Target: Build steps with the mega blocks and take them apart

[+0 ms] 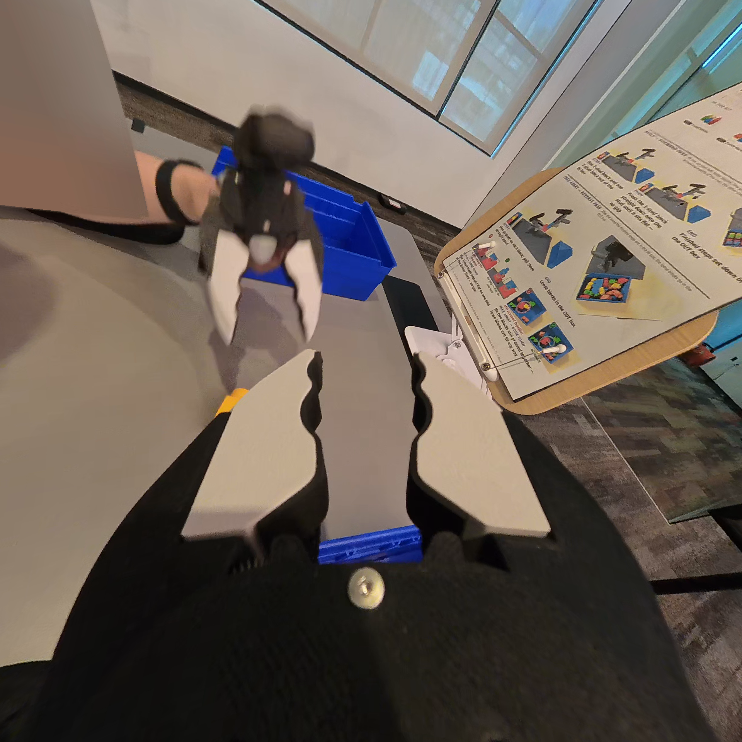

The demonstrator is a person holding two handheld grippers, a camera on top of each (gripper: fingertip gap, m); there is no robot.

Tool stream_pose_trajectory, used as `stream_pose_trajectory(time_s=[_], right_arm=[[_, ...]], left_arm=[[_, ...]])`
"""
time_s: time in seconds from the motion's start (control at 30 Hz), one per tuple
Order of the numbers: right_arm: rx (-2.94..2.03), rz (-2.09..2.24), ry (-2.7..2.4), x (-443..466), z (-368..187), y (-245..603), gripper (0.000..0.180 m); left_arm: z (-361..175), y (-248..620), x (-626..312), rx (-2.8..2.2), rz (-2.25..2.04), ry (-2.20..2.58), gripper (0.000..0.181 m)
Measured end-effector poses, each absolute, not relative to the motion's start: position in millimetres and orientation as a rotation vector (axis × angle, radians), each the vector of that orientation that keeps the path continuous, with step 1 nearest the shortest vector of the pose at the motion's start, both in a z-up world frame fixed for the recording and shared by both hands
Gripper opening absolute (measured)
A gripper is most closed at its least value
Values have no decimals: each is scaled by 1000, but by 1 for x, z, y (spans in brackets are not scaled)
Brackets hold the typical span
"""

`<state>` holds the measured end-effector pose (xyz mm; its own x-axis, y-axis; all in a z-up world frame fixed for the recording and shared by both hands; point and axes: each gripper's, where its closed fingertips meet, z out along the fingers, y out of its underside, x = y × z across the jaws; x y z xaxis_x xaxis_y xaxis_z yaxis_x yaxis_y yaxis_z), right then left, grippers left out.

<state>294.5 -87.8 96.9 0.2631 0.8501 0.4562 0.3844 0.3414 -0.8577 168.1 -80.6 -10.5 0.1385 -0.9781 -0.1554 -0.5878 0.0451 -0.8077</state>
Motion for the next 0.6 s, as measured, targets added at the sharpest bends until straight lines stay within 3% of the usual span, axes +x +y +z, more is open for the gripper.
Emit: stream_pose_trajectory(time_s=[0.1, 0.2, 0.27, 0.43, 0.53, 0.6], right_arm=[[-1254, 481, -1323, 297, 99, -88, 44], [-1261, 485, -1319, 297, 98, -87, 44], [-1271, 487, -1328, 295, 95, -87, 44], [-1308, 473, -1367, 288, 82, -84, 43], [-1333, 460, -1389, 286, 74, -82, 43], [-1348, 461, -1400, 286, 70, -81, 43]], left_arm=[[54, -28, 82, -1655, -400, 1148, 62], [62, 23, -23, -1748, -183, 741, 56], [32, 49, -69, -1908, -143, 572, 71], [-64, 90, -95, -2168, -155, 506, 69], [-107, 95, -99, -2312, -124, 490, 92], [-121, 98, -100, -2371, -122, 445, 91]])
